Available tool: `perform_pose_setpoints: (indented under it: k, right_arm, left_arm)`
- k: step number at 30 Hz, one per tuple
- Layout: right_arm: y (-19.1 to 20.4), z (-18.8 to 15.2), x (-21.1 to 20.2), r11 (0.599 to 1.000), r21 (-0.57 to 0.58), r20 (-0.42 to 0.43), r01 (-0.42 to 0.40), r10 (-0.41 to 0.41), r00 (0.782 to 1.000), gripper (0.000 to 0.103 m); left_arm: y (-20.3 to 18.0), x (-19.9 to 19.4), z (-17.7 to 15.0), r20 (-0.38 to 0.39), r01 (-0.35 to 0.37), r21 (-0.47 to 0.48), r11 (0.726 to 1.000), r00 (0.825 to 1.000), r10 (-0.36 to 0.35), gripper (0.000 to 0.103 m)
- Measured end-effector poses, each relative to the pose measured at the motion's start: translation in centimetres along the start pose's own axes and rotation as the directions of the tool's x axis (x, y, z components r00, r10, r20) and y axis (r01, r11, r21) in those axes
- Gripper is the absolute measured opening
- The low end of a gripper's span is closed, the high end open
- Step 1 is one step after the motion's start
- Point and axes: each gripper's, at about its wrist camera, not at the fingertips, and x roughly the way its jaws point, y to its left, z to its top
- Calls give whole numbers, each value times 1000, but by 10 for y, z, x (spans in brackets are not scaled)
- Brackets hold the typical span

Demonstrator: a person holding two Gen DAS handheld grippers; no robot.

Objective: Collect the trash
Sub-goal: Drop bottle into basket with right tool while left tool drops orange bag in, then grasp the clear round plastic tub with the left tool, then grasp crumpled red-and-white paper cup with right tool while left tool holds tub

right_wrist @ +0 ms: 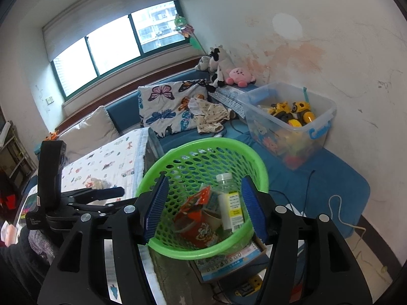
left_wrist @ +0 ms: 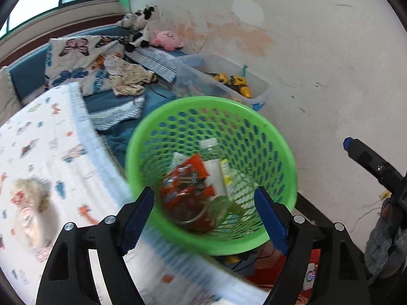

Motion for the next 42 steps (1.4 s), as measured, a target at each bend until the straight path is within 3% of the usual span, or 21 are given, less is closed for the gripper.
perform_pose_setpoints:
  k: [5,9,14,20,30,35,39,42]
  right_arm:
    - [13,0,5,1000,-10,-6,-23,23,1000,63]
    - [22,1,9,999,-19,-12,-41,40,999,67]
    - [31,2,15,997,-26,-19,-67,66,998,69]
    - [44,1,23,995,-38,-39,-97,95,995,72]
    - [75,-4,43,986,-82,-94,-144,136,986,74]
    - [91,-8,53,982,-101,-117,-162,150,982,74]
    - [102,-10,58,979,-108,-134,-173,158,978,74]
    - [108,-11,63,976,-120,-145,-179,161,976,74]
  left_arm:
    - [26,-20,-11,24,-48,-26,999,999,48,78]
    - [48,-31,-19,45,-135,-40,990,990,137,78]
    - [87,-46,-29,69,-262,-107,959,960,270,78]
    - [133,-50,-42,30,-369,-153,917,925,378,85]
    - [178,-29,-55,-59,-419,-211,883,907,417,89]
    - [189,-20,-57,-68,-418,-232,878,908,414,89]
    - [189,-17,-58,-63,-399,-224,889,916,395,70]
    - [190,-20,-59,-51,-385,-229,894,922,384,67]
